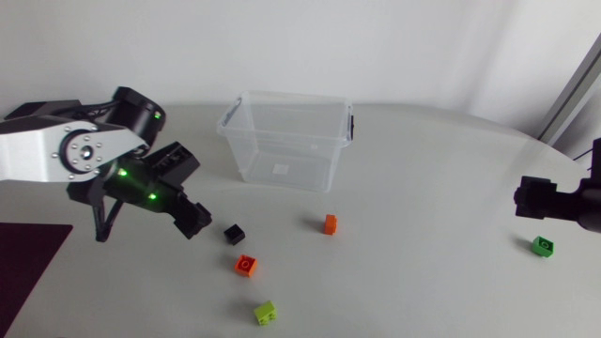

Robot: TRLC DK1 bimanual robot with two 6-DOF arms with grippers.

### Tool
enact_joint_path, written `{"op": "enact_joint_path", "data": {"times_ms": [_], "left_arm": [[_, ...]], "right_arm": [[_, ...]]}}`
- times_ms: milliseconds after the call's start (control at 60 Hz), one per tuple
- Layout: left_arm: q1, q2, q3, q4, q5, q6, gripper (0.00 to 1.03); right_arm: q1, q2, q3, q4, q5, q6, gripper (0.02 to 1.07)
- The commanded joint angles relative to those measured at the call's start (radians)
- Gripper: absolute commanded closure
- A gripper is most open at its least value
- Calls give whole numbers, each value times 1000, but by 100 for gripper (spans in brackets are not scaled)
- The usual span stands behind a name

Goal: Place the duplo bricks in the container

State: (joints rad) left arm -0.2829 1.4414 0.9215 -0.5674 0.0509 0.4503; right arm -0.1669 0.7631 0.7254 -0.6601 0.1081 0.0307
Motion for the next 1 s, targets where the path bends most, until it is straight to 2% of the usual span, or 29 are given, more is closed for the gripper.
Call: {"op": "enact_joint_path", "data": {"times_ms": [0, 67, 133, 267, 367, 700, 900, 983], "left_arm": [[-27, 111, 65, -40, 1, 62, 9], [-38, 166, 89, -46, 3, 80, 9], [-55, 214, 111, -63, 3, 113, 9], [-75, 287, 143, -71, 3, 125, 9], [-85, 332, 166, -71, 3, 128, 11], [-94, 445, 232, -71, 3, 125, 17], [-85, 470, 249, -69, 56, 122, 48], [-85, 481, 247, -69, 64, 123, 52]], "right_arm": [[-34, 64, 74, -73, -1, 21, 7], [-86, 94, 95, -110, -33, 20, 7], [-163, 94, 101, -124, -145, 5, 7], [-266, 58, 65, -96, -258, -29, 7], [-422, 59, 37, -55, -464, -86, 7], [-499, 111, 32, -92, -467, -180, 7], [-525, 108, 3, -87, -470, -221, 7], [-530, 108, -7, -85, -473, -221, 11]]}}
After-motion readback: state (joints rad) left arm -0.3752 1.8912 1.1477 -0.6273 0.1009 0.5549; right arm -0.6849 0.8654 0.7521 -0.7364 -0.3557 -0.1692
